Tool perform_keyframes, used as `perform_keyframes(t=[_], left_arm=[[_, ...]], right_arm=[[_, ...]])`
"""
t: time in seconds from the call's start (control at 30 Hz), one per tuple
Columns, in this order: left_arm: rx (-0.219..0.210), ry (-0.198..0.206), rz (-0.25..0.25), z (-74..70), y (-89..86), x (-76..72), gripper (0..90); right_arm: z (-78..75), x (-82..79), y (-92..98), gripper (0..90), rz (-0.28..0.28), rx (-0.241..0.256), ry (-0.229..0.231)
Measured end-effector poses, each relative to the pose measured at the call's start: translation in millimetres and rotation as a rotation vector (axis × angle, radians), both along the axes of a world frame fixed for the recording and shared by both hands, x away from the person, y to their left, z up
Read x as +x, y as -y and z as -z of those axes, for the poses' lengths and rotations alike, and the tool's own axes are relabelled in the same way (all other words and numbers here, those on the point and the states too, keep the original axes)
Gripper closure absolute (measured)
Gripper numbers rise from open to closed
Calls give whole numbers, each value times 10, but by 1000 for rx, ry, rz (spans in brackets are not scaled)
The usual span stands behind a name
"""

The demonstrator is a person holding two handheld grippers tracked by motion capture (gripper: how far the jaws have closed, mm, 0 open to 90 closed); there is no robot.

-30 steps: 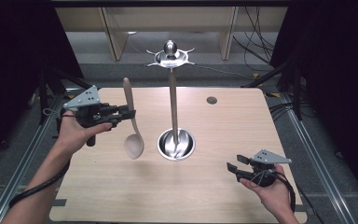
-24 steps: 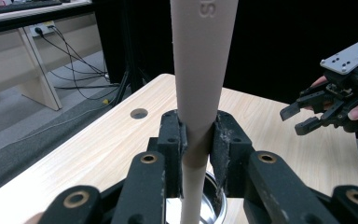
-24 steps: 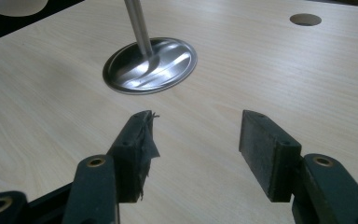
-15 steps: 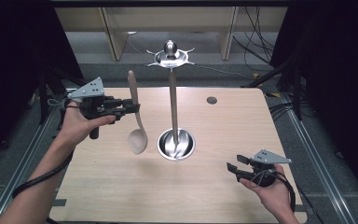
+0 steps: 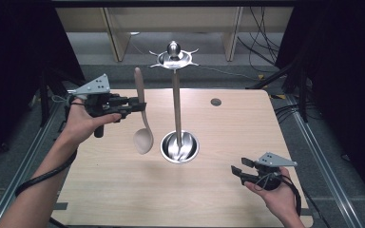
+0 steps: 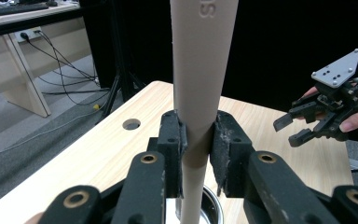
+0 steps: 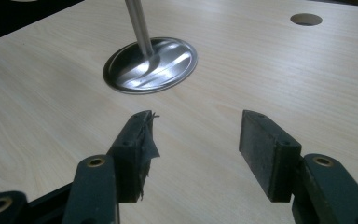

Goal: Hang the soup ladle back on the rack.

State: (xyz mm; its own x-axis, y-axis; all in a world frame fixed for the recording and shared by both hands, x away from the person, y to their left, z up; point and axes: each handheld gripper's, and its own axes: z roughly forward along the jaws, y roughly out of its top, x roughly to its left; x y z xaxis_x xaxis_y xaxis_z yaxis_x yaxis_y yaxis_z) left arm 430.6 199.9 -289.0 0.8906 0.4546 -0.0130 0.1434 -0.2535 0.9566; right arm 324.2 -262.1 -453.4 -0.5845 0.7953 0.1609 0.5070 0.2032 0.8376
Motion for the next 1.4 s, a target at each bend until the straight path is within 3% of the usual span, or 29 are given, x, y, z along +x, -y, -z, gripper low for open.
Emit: perform_keyframes(t=[0.33,0.57,1.4], left_arm=[[-4,1,7,-41,45,32,742],[-8,1,10,-52,59,47,742],[1,-13,35,-78,125,106,741]], right_arm=[[6,13,10,451,-9,-18,17],[-4,-1,4,451,-6,-6,-5],[4,9,9,452,-8,-16,8]])
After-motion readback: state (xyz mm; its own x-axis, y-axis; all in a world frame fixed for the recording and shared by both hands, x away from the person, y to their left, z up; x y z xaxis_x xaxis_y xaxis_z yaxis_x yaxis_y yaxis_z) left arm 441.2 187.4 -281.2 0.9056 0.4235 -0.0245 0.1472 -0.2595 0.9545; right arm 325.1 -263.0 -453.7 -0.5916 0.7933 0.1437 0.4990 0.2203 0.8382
